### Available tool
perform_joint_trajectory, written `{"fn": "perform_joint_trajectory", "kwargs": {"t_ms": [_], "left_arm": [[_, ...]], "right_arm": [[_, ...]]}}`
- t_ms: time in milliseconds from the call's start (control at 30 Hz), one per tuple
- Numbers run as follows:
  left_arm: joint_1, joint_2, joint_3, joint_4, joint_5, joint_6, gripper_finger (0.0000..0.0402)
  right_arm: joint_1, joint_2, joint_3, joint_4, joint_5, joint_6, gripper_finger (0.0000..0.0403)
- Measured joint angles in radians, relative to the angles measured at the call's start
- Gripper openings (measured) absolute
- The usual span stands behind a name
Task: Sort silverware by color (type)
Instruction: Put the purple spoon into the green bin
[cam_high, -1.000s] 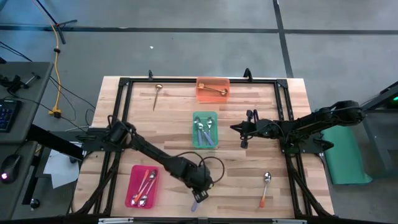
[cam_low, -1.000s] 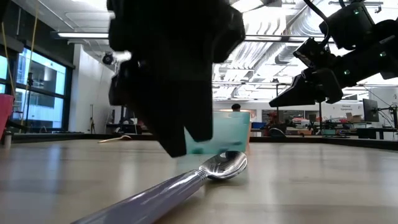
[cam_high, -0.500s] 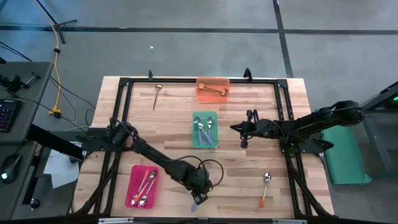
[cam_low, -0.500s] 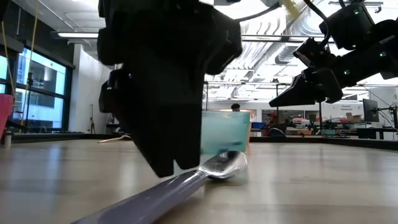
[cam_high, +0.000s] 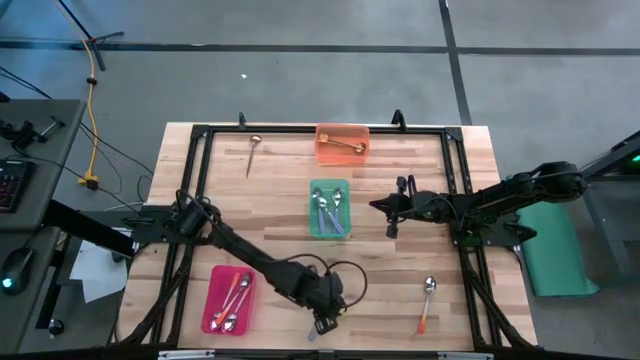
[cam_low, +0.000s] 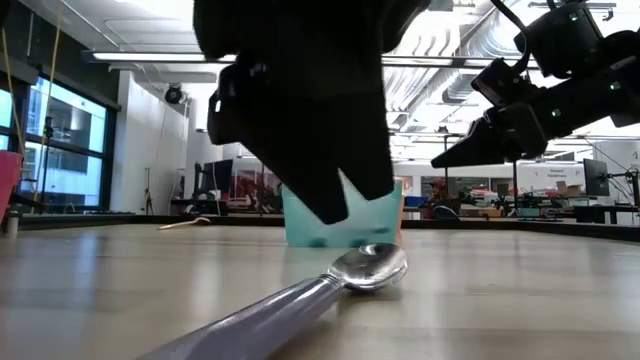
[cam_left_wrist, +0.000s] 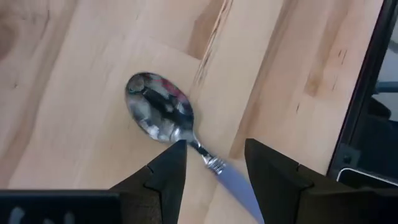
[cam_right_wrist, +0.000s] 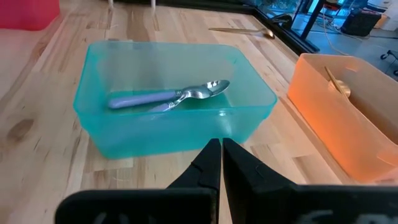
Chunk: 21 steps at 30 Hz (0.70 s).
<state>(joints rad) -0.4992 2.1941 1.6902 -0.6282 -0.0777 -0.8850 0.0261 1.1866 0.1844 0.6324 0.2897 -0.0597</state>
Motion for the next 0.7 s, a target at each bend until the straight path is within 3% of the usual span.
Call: {"fn": "perform_joint_trajectory", "kwargs": {"t_ms": [167, 367, 700], "left_arm": [[-0.001, 0.013, 0.006, -0.024, -0.009, 0.001, 0.0157], [-0.007, 0.068, 0.011, -0.006, 0.073, 0.002, 0.0157], [0.013, 0.052, 0.009, -0.153, 0.043, 0.166, 0.0151]], "right_arm": [[0.000, 0.000, 0.000, 0.011, 0.000, 0.010, 0.0000], [0.000, 0.000, 0.000, 0.018, 0.000, 0.019, 0.0000], [0.000, 0.000, 0.000, 0.021, 0.000, 0.018, 0.0000]]}}
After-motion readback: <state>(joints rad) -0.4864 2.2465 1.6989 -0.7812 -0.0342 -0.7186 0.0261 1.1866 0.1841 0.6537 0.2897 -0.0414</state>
